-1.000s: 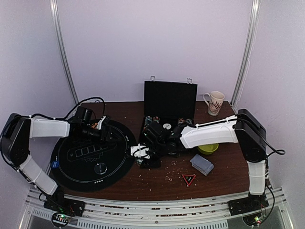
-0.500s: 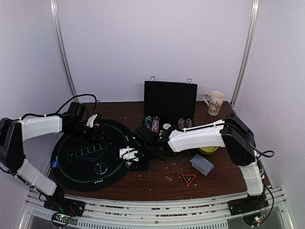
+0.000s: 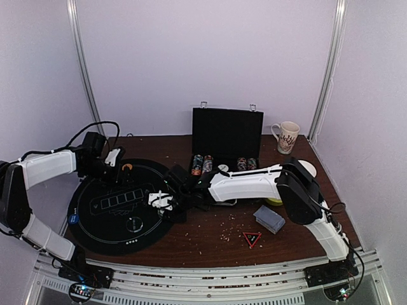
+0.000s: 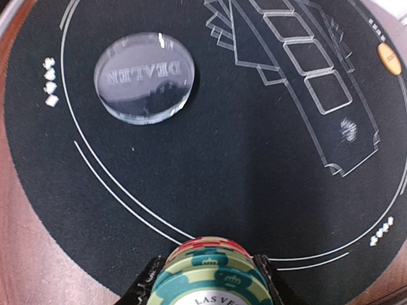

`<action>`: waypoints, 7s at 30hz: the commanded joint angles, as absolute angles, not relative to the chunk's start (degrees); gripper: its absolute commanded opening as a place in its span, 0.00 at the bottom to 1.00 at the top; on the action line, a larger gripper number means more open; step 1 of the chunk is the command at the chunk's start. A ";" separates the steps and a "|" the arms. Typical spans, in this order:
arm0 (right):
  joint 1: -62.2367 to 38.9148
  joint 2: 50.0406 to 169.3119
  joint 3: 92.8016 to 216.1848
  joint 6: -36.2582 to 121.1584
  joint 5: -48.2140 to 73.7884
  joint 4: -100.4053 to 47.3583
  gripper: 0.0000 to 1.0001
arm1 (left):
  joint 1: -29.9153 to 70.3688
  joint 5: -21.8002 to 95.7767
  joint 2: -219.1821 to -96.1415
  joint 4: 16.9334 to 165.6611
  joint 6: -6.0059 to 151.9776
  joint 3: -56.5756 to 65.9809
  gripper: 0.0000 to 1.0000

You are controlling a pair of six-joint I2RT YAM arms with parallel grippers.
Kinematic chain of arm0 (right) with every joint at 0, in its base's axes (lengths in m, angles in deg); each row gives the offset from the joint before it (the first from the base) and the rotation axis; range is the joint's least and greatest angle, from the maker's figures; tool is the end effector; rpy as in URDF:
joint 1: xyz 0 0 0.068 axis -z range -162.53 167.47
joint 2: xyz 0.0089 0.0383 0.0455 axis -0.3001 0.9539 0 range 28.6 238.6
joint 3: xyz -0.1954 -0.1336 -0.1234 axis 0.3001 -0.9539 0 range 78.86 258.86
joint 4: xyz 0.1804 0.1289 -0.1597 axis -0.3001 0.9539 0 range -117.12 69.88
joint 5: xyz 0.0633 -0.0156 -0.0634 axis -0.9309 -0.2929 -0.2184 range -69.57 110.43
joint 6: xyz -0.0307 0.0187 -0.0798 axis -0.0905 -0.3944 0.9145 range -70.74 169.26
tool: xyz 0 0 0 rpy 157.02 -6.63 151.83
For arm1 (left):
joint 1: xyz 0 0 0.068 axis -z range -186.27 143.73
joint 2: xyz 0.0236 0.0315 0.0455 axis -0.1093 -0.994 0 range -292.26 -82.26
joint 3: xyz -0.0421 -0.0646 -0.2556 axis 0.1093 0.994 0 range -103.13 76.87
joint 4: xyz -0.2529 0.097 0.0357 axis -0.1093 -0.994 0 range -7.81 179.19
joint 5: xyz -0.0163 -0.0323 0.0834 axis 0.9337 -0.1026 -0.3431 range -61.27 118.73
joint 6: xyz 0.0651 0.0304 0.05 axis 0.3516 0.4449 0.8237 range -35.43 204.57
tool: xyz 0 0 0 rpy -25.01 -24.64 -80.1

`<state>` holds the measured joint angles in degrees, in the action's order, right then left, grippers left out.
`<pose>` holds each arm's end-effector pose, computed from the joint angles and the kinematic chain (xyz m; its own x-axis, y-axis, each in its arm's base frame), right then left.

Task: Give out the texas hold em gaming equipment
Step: Place the poker chips pile in the dealer area, then pick up the pile of poker chips from the dealer area.

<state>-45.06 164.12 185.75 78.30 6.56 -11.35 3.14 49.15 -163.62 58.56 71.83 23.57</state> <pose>0.2445 0.5103 0.1189 0.1742 -0.6863 -0.7061 -0.9789 -0.0425 -0.2001 0.3044 -0.0779 0.1750 -0.8954 -0.0608 -0.4411 0.1383 0.9036 -0.4054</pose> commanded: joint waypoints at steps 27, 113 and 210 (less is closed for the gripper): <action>-48.14 172.88 199.97 72.65 9.00 4.66 0.12 | 2.74 46.40 -162.15 55.80 75.05 21.54 0.77; -48.92 168.41 200.65 75.47 7.71 -0.82 1.00 | 2.74 43.78 -160.70 51.14 78.23 16.19 0.81; -35.48 111.65 138.01 56.55 36.80 -13.54 1.00 | 46.02 25.40 -184.03 52.93 44.52 21.55 0.52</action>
<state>-35.53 113.24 139.22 55.96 36.29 -12.84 44.60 21.22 -181.28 55.72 43.20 20.45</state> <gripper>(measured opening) 1.000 0.517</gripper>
